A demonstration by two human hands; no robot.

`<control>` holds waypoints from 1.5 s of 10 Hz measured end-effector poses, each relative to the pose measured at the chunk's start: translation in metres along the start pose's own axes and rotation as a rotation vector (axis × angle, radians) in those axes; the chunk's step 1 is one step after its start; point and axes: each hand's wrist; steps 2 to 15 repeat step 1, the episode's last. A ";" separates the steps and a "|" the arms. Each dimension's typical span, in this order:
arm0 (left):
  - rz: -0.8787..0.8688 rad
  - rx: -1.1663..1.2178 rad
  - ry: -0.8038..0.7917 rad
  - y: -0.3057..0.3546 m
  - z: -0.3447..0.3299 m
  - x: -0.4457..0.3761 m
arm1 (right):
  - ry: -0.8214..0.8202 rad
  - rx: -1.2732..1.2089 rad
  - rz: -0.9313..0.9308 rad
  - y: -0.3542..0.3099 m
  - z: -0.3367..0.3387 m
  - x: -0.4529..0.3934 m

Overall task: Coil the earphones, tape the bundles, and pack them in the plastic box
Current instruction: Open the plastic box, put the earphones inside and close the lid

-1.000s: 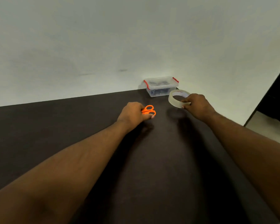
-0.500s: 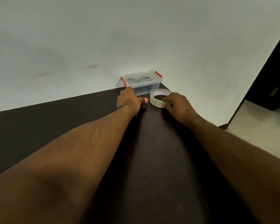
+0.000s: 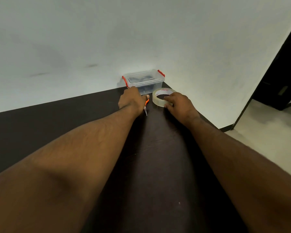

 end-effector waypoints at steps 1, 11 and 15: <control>0.008 -0.038 0.007 -0.011 0.024 0.019 | 0.003 -0.008 -0.049 -0.007 0.005 0.006; 0.008 -0.038 0.007 -0.011 0.024 0.019 | 0.003 -0.008 -0.049 -0.007 0.005 0.006; 0.008 -0.038 0.007 -0.011 0.024 0.019 | 0.003 -0.008 -0.049 -0.007 0.005 0.006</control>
Point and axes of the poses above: each hand's wrist, its own x-axis away from the middle knuckle, its own z-axis out of the back of the hand, y = z × x, and after that the axes turned 7 degrees about -y, right-handed
